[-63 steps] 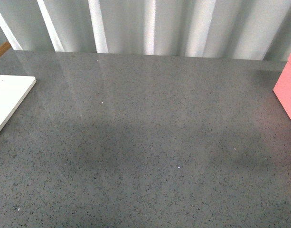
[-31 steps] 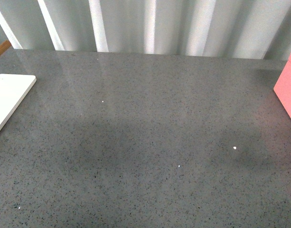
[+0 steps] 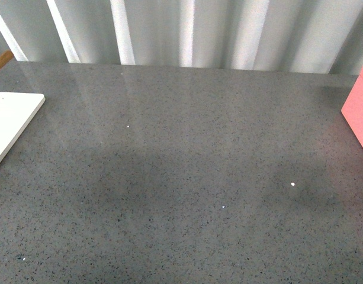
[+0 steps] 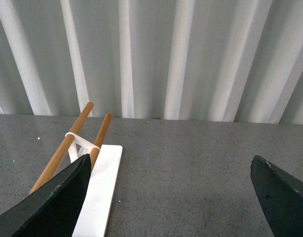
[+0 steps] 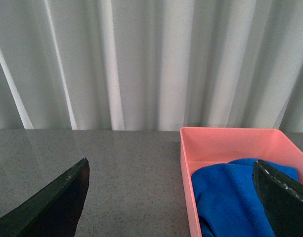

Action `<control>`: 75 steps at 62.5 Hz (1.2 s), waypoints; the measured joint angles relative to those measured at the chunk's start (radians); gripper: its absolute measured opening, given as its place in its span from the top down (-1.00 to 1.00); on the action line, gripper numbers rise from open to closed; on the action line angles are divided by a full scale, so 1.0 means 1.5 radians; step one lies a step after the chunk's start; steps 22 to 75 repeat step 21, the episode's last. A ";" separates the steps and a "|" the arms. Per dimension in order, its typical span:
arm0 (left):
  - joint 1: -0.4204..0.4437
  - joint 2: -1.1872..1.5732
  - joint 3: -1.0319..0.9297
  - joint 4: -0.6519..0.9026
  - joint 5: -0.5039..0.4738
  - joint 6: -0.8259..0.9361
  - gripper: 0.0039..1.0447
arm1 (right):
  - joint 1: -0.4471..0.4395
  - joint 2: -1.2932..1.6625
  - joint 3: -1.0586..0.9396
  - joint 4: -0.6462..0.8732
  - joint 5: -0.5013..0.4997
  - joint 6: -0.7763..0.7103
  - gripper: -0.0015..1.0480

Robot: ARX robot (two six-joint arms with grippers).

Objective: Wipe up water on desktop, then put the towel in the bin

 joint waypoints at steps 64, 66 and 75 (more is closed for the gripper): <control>0.000 0.000 0.000 0.000 0.000 0.000 -0.87 | 0.000 0.000 0.000 0.000 0.000 0.000 -0.86; 0.000 0.000 0.000 0.000 0.000 0.000 -0.87 | 0.000 0.000 0.000 0.000 0.000 0.000 -0.86; 0.000 0.000 0.000 0.000 0.000 0.000 -0.87 | 0.000 0.000 0.000 0.000 0.000 0.000 -0.86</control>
